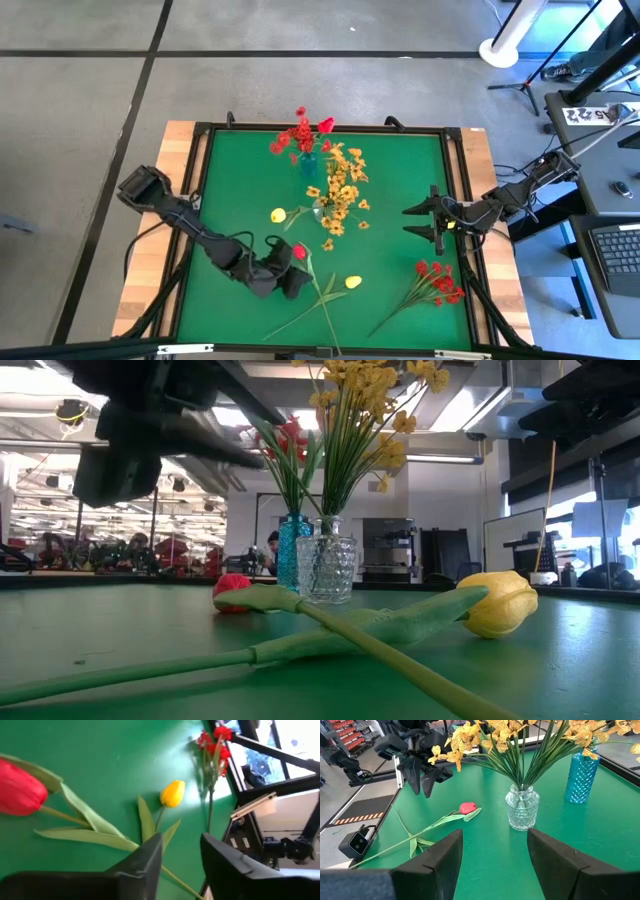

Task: Sort flowers into vase by color
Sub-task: Put the red flower into the blue vase

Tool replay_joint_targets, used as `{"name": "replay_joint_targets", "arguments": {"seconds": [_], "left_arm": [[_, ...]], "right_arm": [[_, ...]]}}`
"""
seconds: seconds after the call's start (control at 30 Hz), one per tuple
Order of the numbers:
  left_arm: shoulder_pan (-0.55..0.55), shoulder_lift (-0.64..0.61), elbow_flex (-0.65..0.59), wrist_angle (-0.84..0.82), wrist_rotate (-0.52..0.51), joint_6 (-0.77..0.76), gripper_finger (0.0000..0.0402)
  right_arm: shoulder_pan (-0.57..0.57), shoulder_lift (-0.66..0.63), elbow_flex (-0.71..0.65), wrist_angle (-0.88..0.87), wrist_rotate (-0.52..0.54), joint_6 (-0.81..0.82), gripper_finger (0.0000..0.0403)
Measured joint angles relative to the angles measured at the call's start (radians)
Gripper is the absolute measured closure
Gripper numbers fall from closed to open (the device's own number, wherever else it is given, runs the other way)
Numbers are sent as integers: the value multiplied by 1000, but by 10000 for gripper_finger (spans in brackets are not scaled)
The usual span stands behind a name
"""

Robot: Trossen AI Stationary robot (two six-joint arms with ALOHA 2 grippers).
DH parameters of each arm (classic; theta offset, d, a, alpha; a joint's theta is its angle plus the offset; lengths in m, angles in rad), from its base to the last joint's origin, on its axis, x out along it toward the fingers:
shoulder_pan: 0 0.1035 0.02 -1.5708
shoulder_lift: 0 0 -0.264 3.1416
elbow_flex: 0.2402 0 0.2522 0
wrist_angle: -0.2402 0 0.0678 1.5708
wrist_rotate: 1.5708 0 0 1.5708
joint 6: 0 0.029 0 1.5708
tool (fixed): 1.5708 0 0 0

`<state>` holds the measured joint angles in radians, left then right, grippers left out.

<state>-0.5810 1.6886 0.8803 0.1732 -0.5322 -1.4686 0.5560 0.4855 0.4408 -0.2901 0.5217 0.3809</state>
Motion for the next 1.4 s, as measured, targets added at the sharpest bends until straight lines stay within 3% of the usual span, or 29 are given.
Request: {"name": "replay_joint_targets", "arguments": {"seconds": [0.17,0.27,0.77,1.1,1.4], "left_arm": [[20,3,0,-40,28,-125,211],[27,22,0,-41,32,-209,198],[58,108,1,-33,214,-517,198],[177,107,1,-93,419,-568,198],[211,106,1,-181,475,-575,198]], "right_arm": [[0,0,0,0,0,0,183],[0,0,0,0,0,0,183],[0,0,0,0,1,0,183],[0,0,0,0,1,-3,183],[0,0,0,1,0,-19,183]]}}
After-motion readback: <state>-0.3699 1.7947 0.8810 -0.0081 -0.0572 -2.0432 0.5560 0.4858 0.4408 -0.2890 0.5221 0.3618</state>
